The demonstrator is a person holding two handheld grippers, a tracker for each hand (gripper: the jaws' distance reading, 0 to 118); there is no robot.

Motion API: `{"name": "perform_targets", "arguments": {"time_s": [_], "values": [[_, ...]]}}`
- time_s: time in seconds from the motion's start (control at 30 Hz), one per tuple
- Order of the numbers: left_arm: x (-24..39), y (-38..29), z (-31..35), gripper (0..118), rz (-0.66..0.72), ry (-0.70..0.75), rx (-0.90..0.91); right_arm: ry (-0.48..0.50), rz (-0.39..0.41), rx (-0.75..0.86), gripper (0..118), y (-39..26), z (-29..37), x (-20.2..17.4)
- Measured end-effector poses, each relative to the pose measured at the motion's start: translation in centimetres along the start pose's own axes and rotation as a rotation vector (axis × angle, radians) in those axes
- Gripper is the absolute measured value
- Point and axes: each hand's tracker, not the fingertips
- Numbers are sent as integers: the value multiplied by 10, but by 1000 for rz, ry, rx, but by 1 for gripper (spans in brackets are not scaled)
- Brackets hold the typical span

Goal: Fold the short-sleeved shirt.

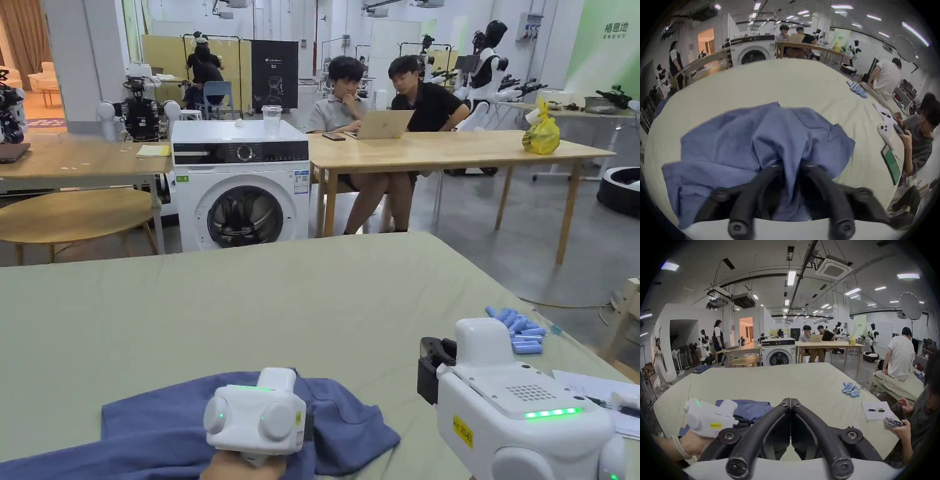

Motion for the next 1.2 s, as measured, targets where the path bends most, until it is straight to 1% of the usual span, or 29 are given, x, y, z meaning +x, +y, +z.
{"name": "perform_targets", "arguments": {"time_s": [0.03, 0.07, 0.1, 0.13, 0.2, 0.27, 0.33, 0.43, 0.47, 0.5, 0.53, 0.57, 0.6, 0.63, 0.67, 0.7, 0.77, 0.83, 1.03, 1.1, 1.13, 1.17, 1.2], "values": [[-4, 1, 14, 39, -31, 18, 43, 5, -1, -3, 0, -1, -4, -5], [-11, 2, 28, 78, -52, 32, 77, 10, 0, -5, 0, -3, -5, -9], [-19, 0, 49, 93, -58, 53, 128, 19, 1, -6, 0, -5, -6, -16], [-26, -2, 69, 94, -48, 51, 196, 31, 2, -5, 0, -7, -7, -22], [-48, -14, 111, 94, -22, 30, 288, 58, 10, -2, 0, -10, -11, -37], [-73, -32, 157, 94, -13, 85, 360, 87, 34, 15, 0, -17, -15, -57], [-101, -54, 195, 94, -1, 166, 432, 119, 56, 28, 0, -23, -19, -76], [-147, -90, 242, 94, 45, 301, 457, 166, 86, 35, 0, -31, -24, -107], [-165, -103, 252, 88, 52, 358, 443, 179, 88, 31, 0, -33, -25, -117], [-179, -113, 260, 62, 48, 396, 426, 182, 88, 32, 0, -35, -26, -126], [-196, -124, 266, 16, 64, 427, 398, 203, 90, 28, 0, -37, -27, -135], [-213, -134, 268, 0, 101, 457, 364, 223, 86, 22, 0, -38, -29, -143], [-227, -146, 266, 0, 140, 522, 328, 228, 86, 17, 0, -40, -31, -149], [-244, -154, 268, 0, 163, 501, 341, 231, 93, 5, 0, -41, -34, -157], [-259, -161, 266, 0, 208, 495, 292, 236, 97, -6, 0, -42, -36, -163], [-271, -165, 263, 0, 228, 513, 282, 245, 95, -11, 0, -43, -37, -166], [-292, -171, 255, 0, 239, 525, 239, 254, 92, -21, 0, -44, -42, -173], [-308, -171, 241, 0, 265, 505, 203, 257, 97, -32, 0, -45, -46, -177], [-330, -140, 183, 0, 243, 419, 118, 236, 92, -64, 0, -45, -61, -175], [-345, -129, 157, 0, 258, 414, 98, 224, 100, -83, 0, -49, -65, -169], [-354, -125, 148, 2, 280, 414, 99, 216, 109, -95, 0, -51, -69, -166], [-363, -120, 137, 31, 317, 404, 90, 204, 114, -104, 0, -53, -73, -162], [-371, -113, 126, 53, 345, 390, 67, 194, 115, -110, 0, -54, -76, -157]]}}
